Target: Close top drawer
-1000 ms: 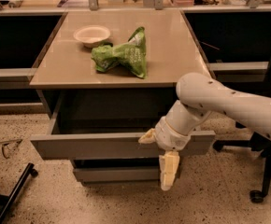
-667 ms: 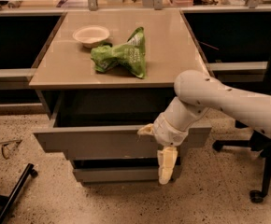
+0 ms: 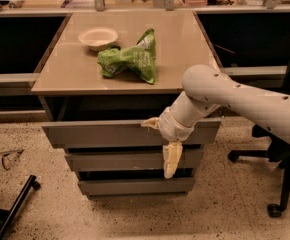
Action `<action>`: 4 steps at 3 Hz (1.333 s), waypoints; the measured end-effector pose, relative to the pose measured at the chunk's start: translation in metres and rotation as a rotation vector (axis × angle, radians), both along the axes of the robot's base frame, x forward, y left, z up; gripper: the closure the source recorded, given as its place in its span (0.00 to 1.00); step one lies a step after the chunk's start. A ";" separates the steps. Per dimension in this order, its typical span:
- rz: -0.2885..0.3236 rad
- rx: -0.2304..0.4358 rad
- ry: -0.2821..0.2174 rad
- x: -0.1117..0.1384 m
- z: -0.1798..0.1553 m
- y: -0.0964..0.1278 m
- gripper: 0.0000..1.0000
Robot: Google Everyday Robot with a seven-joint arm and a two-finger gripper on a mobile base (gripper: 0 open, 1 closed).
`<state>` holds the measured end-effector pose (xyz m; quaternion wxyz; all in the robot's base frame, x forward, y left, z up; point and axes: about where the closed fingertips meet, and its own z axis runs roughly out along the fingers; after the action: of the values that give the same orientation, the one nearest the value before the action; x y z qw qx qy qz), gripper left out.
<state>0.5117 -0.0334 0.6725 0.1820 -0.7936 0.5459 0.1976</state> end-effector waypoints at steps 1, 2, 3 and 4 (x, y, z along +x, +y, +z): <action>0.000 0.000 0.000 0.000 0.000 0.000 0.00; 0.014 -0.003 -0.004 0.014 -0.010 0.000 0.00; 0.014 -0.003 -0.004 0.014 -0.009 0.000 0.00; 0.018 0.006 -0.046 0.035 -0.010 0.001 0.00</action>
Offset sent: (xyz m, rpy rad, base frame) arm 0.0393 -0.0024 -0.0225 -0.0088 -0.0179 0.0293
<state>0.5471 -0.0319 0.6626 0.1949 -0.8023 0.5338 0.1827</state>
